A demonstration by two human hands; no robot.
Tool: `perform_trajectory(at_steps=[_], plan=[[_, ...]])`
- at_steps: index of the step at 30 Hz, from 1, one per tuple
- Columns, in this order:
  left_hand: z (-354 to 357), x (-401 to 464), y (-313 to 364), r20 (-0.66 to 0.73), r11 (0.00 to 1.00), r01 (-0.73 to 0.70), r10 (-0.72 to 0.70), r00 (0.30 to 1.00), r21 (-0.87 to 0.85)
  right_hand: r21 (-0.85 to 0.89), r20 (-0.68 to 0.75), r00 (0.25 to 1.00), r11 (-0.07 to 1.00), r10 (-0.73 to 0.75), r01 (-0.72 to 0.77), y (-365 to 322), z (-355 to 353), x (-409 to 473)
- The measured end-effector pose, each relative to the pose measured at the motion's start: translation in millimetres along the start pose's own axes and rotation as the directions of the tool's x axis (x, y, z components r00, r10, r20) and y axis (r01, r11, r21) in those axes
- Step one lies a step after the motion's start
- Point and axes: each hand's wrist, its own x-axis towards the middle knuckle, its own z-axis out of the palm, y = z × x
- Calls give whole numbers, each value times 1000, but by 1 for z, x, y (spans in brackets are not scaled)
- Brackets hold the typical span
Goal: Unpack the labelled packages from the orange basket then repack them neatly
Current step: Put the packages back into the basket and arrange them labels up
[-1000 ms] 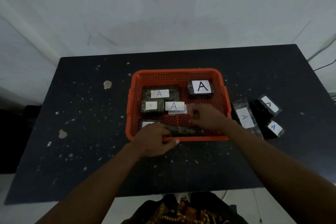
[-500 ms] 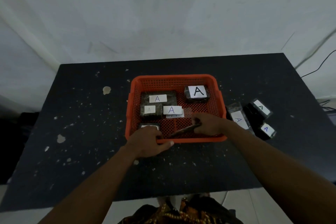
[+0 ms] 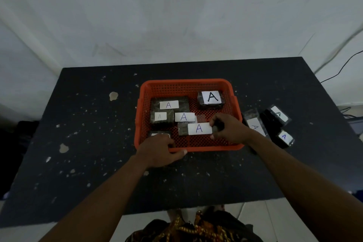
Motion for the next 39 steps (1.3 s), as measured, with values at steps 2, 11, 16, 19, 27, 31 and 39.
perform_trajectory(at_steps=[2,11,16,19,27,31,39], plan=[[1,0,0,-6,1000,4,-4,1000,3,-44,0,1000,999,0,0,1,1,1],[-1,1,1,18,1000,18,-18,1000,2,-182,156,987,983,36,-7,0,20,12],[-3,0,4,19,1000,28,-28,999,-10,-212,175,982,977,74,-36,-5,30,20],[-4,0,4,34,999,45,-45,998,-22,-260,181,979,965,95,-46,-7,33,25],[-5,0,5,41,999,35,-34,999,-30,-313,123,987,948,101,-58,-6,38,31],[-4,2,5,40,999,33,-32,999,-24,-373,108,990,927,91,-44,-5,41,34],[-3,10,25,76,996,-48,54,996,-77,-293,0,1000,956,4,-4,-5,37,28]])
